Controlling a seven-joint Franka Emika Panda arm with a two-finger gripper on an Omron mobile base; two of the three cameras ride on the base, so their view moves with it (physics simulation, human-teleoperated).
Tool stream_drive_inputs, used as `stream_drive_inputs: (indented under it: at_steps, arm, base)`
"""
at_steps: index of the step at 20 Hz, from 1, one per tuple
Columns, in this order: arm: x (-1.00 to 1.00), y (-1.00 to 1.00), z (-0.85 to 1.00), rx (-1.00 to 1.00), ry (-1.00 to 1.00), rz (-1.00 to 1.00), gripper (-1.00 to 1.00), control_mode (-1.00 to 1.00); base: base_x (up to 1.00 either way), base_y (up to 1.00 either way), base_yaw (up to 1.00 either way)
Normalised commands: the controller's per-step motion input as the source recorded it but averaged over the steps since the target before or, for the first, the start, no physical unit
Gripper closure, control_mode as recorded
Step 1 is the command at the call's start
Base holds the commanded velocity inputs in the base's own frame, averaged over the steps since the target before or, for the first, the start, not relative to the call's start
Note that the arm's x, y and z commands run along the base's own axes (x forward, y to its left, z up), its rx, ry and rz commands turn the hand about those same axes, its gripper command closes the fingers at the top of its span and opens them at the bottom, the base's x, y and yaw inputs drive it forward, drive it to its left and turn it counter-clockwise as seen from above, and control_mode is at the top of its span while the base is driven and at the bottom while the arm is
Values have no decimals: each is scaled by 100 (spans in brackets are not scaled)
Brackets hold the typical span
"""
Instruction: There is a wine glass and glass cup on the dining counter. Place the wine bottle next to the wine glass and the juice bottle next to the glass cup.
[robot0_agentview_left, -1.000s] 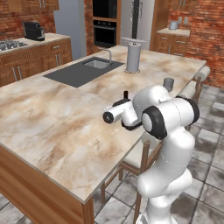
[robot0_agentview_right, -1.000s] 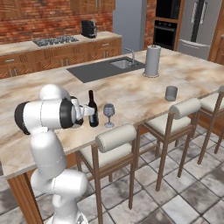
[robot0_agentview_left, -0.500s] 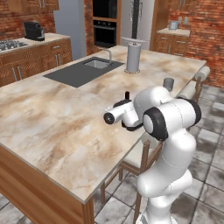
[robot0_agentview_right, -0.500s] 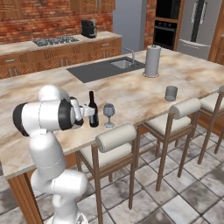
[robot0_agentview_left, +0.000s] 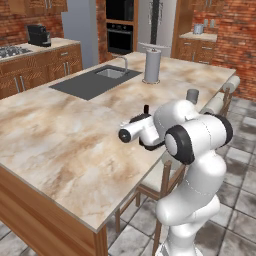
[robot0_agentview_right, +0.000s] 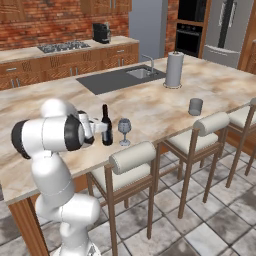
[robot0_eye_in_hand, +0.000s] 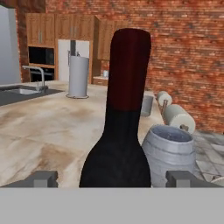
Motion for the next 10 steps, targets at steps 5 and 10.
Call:
stream_drive_inputs:
  at_steps: [5,10]
  arm:
    - [-27,12,-21,5,-10,-5,-100,-100]
    - [-34,17,-21,6,-2,-7,-100,-100]
  base:
    - [0,0,0]
    - [0,0,0]
